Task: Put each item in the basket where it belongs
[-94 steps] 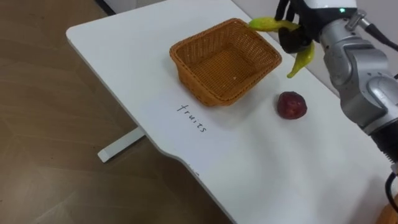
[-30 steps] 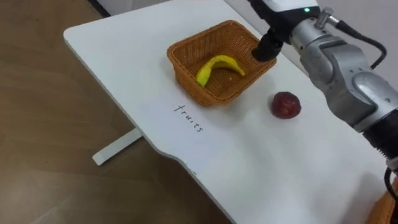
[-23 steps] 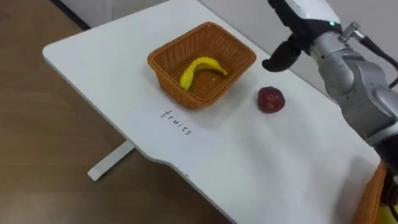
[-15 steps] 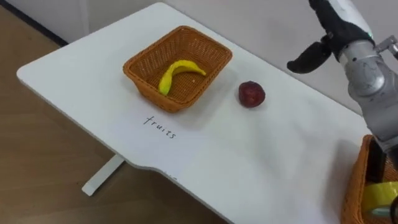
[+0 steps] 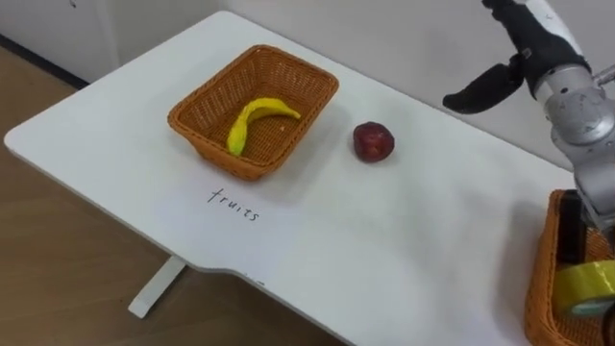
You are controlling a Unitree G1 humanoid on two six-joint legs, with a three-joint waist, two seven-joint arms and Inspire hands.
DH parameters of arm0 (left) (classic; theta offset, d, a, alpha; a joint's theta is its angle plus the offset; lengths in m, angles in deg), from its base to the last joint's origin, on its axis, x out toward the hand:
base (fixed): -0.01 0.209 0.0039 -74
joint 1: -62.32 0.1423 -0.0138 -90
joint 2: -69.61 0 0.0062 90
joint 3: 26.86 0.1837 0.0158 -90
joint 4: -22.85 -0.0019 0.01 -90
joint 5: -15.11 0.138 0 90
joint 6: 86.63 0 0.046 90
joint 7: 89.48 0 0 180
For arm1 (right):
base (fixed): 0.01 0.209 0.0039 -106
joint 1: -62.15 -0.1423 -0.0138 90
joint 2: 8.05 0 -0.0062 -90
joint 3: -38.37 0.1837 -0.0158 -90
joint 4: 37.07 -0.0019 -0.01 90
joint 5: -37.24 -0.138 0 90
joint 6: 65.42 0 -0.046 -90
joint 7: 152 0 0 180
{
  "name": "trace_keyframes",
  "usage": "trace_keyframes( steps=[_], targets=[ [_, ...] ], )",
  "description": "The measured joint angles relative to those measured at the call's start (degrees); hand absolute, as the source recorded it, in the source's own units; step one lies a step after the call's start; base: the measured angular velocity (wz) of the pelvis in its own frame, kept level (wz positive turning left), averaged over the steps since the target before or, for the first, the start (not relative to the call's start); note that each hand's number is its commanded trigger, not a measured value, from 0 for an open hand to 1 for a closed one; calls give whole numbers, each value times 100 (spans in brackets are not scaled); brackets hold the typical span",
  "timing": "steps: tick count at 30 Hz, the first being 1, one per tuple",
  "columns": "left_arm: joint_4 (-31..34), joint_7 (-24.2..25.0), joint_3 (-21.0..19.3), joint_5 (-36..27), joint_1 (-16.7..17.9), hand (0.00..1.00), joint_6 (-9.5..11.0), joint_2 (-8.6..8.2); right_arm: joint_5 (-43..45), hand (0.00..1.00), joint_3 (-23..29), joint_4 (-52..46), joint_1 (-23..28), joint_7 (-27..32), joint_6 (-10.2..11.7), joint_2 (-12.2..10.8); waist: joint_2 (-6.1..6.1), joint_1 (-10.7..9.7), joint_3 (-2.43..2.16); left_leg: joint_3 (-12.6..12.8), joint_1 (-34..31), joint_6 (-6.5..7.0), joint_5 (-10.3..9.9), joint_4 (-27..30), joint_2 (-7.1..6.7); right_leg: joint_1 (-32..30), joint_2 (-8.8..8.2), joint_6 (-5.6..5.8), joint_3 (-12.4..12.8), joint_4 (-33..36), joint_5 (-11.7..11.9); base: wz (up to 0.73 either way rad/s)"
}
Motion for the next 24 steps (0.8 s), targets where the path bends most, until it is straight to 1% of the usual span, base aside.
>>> trace_keyframes(
  steps=[3, 4, 5, 6, 7, 8, 9, 10, 12, 14, 16, 18, 20, 23, 24],
  targets=[
    [0, 38, 5, -9, 3, 0, -2, 1, -62, 0, -1, 33, 72, -122, 1, -3, -16, 3, -7, -8, 16, 3, 2, 0, -5, 25, -5, 0, -18, 0, 0, 3],
    [-3, 54, 4, -3, 13, 0, -4, 7, -128, 0, -1, 215, 80, -159, 6, -35, -17, 14, 15, -37, 99, 5, 2, -8, -14, 128, -8, 0, -60, -6, 0, 13],
    [-6, 59, 6, -1, 24, 0, -4, 22, -162, 0, -2, 331, 110, -165, -4, -64, -18, 18, 18, -45, 127, 5, 2, -11, -15, 171, -10, 2, -100, -5, -1, 28],
    [-6, 82, 8, -8, 43, 0, -4, 96, -257, 0, -2, 466, 258, -182, -32, -100, -55, 20, 5, -41, 143, 6, 3, -28, -12, 206, -21, 22, -184, 4, -14, 20],
    [-5, 146, 7, -5, 65, 0, -4, 177, -372, 0, -6, 522, 376, -241, -86, -149, -126, 72, -18, -18, 150, 4, 2, -35, -2, 202, -22, 45, -188, 9, -28, 10],
    [-4, 170, 7, 2, 77, 0, -5, 202, -421, 0, -9, 576, 397, -278, -92, -179, -146, 121, -16, -15, 151, 3, 1, -33, 0, 205, -18, 46, -192, 4, -29, -4],
    [-3, 194, 7, 4, 92, 0, -5, 220, -462, 0, -10, 660, 443, -353, -121, -209, -178, 135, 0, -21, 144, 2, 1, -18, -4, 212, -19, 46, -208, 5, -29, 0],
    [-1, 241, 0, 5, 132, 0, -4, 236, -505, 0, -10, 682, 501, -422, -124, -223, -190, 154, 6, -26, 120, 5, 0, 7, -14, 210, -26, 46, -223, 6, -29, 5],
    [0, 283, -2, 51, 225, 0, -4, 273, -569, 0, -10, 678, 533, -481, -124, -282, -192, 157, 6, -25, 99, 10, -4, 29, -24, 204, -40, 46, -302, 6, -28, 2],
    [30, 308, -2, 202, 320, 0, -49, 310, -686, 0, -11, 677, 535, -562, -124, -306, -193, 166, 7, -21, 90, 18, -11, 42, -27, 200, -44, 46, -307, 6, -29, 0],
    [67, 405, 1, 369, 407, 0, -148, 359, -703, 0, -37, 665, 535, -604, -124, -305, -198, 232, 7, -14, 66, 16, -18, 63, -25, 182, -45, 46, -303, 6, -29, 0],
    [122, 426, 4, 455, 469, 0, -201, 359, -706, 0, -103, 660, 535, -608, -124, -304, -194, 307, 10, -22, 46, 14, -27, 102, -23, 180, -43, 47, -308, 6, -29, 2],
    [177, 498, 4, 459, 530, 0, -217, 366, -704, 0, -240, 660, 536, -668, -124, -304, -206, 323, 1, -75, -2, 13, -30, 146, -33, 179, -38, 47, -339, 6, -29, 13],
    [210, 526, 30, 457, 549, 0, -298, 365, -704, 0, -453, 660, 536, -805, -125, -305, -218, 336, -7, -161, -72, 8, -33, 223, -55, 179, -37, 47, -426, 11, -29, 18],
    [220, 526, 47, 458, 550, 0, -310, 367, -703, 0, -487, 660, 536, -860, -126, -305, -221, 375, -7, -220, -111, 7, -33, 243, -79, 178, -40, 47, -471, 6, -29, 19]
  ],
)
